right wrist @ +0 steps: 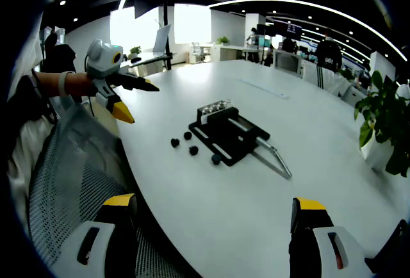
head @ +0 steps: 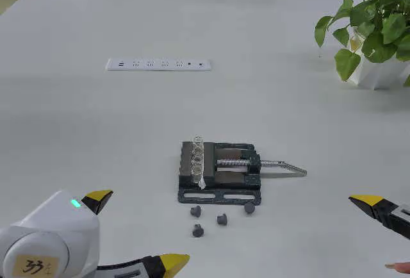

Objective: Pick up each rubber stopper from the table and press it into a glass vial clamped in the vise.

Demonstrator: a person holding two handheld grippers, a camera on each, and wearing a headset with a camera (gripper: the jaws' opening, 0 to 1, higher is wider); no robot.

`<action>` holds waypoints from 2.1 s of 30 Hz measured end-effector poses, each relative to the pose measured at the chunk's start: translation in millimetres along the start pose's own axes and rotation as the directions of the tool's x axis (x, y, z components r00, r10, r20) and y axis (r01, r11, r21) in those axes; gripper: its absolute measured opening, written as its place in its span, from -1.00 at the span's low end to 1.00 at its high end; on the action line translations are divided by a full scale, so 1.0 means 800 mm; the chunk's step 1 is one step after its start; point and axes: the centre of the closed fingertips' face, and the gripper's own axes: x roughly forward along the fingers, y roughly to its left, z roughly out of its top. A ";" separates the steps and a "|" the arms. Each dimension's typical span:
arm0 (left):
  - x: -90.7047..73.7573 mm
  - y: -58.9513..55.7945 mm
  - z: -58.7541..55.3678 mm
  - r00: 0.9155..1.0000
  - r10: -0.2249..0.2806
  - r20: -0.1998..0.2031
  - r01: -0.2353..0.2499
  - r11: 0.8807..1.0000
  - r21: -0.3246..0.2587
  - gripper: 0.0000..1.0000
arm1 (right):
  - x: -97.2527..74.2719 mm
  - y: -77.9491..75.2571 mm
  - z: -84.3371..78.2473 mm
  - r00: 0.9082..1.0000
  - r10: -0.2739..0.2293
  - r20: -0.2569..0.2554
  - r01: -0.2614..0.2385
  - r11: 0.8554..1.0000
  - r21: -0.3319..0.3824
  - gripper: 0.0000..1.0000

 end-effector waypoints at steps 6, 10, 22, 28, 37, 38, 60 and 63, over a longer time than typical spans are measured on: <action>-0.003 0.002 -0.003 1.000 0.005 -0.007 -0.005 1.000 0.017 0.85 | 0.003 -0.006 0.000 1.000 0.000 -0.003 0.000 1.000 -0.006 0.99; 0.001 0.003 -0.008 1.000 0.007 -0.011 -0.007 1.000 0.013 0.85 | 0.008 -0.007 0.003 1.000 0.004 0.001 -0.004 1.000 -0.007 0.99; 0.001 0.002 0.001 1.000 0.019 0.011 -0.019 1.000 -0.001 0.83 | 0.013 -0.005 0.010 1.000 0.017 0.001 -0.017 0.999 -0.029 0.99; -0.001 -0.003 0.003 1.000 0.014 0.015 -0.014 1.000 0.007 0.83 | 0.010 -0.004 0.011 1.000 0.021 -0.004 -0.022 0.999 -0.046 0.99; -0.001 -0.008 0.004 1.000 0.003 0.014 -0.003 1.000 0.025 0.82 | 0.018 -0.005 0.014 0.996 0.075 -0.046 -0.079 0.991 -0.111 0.96; -0.001 -0.008 0.004 1.000 0.003 0.015 -0.003 1.000 0.024 0.82 | 0.020 -0.002 0.010 0.991 0.104 -0.083 -0.114 0.985 -0.129 0.93; 0.005 -0.013 0.011 0.999 0.024 0.039 -0.025 0.999 0.020 0.79 | 0.096 -0.019 0.050 0.909 0.231 -0.347 -0.375 0.818 -0.436 0.22; 0.007 -0.015 0.011 0.999 0.023 0.042 -0.024 0.999 0.021 0.79 | 0.103 -0.017 0.053 0.896 0.239 -0.374 -0.403 0.791 -0.461 0.06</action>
